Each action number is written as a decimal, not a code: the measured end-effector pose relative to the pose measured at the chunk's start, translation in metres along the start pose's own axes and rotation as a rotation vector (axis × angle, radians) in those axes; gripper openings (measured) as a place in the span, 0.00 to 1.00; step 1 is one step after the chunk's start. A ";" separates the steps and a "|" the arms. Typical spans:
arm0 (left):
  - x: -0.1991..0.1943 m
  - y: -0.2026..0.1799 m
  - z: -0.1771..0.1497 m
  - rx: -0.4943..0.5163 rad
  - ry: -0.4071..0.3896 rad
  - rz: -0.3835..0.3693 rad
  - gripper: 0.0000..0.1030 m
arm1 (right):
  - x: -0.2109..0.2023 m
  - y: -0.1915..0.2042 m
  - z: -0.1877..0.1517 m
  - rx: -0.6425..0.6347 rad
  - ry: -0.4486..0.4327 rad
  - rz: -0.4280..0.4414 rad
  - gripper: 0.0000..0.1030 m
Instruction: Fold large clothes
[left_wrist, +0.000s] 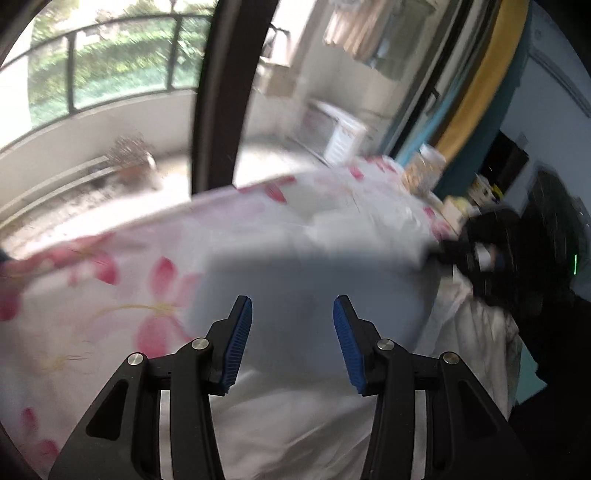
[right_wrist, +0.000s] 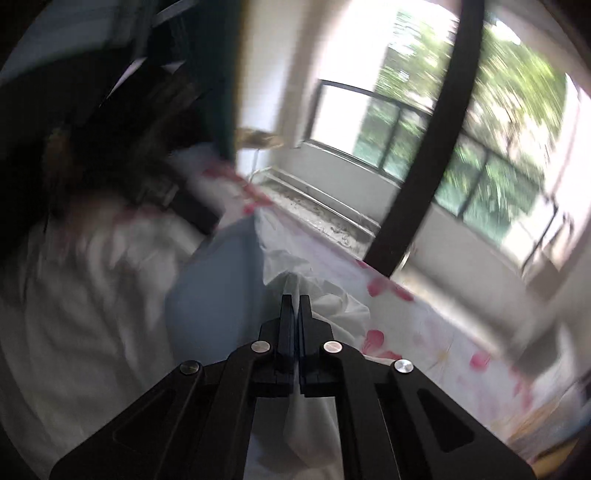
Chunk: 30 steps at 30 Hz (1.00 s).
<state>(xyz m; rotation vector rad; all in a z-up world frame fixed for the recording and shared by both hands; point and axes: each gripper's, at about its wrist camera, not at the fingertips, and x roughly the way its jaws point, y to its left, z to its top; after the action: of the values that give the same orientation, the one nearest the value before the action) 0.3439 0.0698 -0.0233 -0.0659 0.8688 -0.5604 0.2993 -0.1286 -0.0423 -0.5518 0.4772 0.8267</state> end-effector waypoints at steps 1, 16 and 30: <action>-0.011 0.002 0.002 -0.012 -0.026 0.009 0.47 | -0.003 0.011 0.000 -0.038 0.003 0.000 0.02; -0.001 -0.002 -0.004 -0.109 0.003 -0.002 0.53 | -0.041 0.079 -0.028 -0.015 -0.011 0.099 0.02; 0.001 -0.013 -0.050 -0.124 0.143 0.049 0.53 | -0.067 0.042 -0.051 0.324 0.078 0.075 0.62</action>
<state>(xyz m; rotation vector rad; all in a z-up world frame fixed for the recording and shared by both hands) 0.3017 0.0666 -0.0531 -0.1178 1.0416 -0.4691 0.2175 -0.1742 -0.0524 -0.2686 0.6923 0.7815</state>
